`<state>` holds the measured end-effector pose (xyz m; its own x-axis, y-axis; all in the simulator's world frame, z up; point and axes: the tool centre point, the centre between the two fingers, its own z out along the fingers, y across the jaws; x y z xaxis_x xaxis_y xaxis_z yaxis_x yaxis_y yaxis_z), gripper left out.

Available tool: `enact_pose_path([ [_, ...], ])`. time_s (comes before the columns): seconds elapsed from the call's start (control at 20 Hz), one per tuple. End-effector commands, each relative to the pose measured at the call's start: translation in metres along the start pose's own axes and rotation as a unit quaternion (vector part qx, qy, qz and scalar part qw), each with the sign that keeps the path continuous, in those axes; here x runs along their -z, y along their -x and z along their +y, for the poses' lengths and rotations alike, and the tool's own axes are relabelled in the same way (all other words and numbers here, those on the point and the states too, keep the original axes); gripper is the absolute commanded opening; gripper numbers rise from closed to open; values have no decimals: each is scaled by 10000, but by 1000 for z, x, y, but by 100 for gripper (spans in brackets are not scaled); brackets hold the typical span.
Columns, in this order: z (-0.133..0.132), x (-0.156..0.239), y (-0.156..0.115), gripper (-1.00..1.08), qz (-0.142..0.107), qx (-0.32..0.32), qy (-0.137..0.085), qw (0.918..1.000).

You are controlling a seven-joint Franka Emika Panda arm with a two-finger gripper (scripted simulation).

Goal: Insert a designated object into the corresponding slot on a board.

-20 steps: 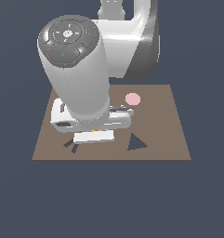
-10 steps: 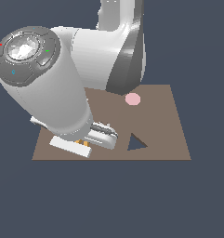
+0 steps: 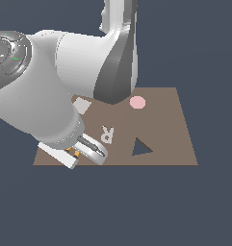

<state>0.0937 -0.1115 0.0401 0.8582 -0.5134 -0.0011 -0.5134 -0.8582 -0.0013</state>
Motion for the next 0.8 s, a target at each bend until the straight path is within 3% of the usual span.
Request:
enact_pose_path([
  [0.0,3,0,-3,-100,0,-169,-1,9999],
  [0.65,6,-10,-4,-100,2,-308,2,9995],
  [0.7,6,-10,-4,100,2,-308,2,9995],
  [0.75,6,-10,-4,100,2,-308,2,9995],
])
